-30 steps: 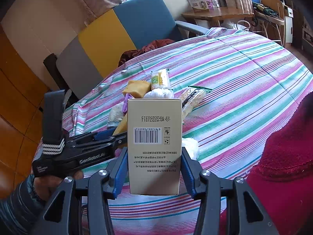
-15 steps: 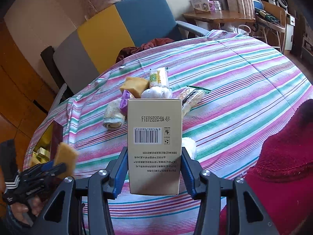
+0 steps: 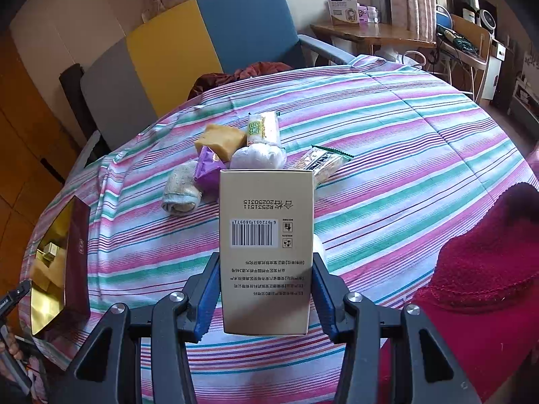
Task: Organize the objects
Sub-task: 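Carry the yellow sponge into the gold tray and release it with the left tool, then lower the tall beige box into the gold tray and open the right tool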
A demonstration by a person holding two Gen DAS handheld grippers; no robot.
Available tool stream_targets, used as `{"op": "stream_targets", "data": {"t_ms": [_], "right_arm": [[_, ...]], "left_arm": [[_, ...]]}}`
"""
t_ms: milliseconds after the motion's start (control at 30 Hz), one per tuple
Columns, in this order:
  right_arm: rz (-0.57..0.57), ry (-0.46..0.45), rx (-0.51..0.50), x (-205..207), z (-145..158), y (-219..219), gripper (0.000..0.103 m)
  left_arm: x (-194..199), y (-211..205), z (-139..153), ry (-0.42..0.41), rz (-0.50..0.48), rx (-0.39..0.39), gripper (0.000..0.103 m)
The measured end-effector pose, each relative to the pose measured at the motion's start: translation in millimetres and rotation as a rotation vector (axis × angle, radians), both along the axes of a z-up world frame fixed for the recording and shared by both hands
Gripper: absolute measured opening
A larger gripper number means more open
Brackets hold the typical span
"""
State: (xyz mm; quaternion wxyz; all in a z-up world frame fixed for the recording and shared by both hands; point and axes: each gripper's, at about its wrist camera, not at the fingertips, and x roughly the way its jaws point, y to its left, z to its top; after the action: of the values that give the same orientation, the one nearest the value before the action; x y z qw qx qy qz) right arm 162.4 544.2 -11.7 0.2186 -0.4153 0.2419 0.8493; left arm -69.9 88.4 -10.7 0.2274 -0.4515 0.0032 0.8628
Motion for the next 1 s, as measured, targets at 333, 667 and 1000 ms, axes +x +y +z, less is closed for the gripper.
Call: {"op": "stream_targets", "data": {"t_ms": [333, 667, 1000], "right_arm": [[-0.006, -0.025, 0.017, -1.8, -0.3, -1.0, 0.05], [0.112, -0.009, 0.03, -32.8, 13.9, -42.8, 0.05], [0.622, 0.13, -0.029, -142.2, 67.8, -227.5, 0.05]], "left_arm": [[3.9, -21.8, -3.4, 0.026, 0.052, -0.029, 0.03], [6.3, -78.4, 1.5, 0.077, 0.187, -0.071, 0.03], [9.9, -126.0, -3.1, 0.072, 0.286, -0.07, 0.03]]}}
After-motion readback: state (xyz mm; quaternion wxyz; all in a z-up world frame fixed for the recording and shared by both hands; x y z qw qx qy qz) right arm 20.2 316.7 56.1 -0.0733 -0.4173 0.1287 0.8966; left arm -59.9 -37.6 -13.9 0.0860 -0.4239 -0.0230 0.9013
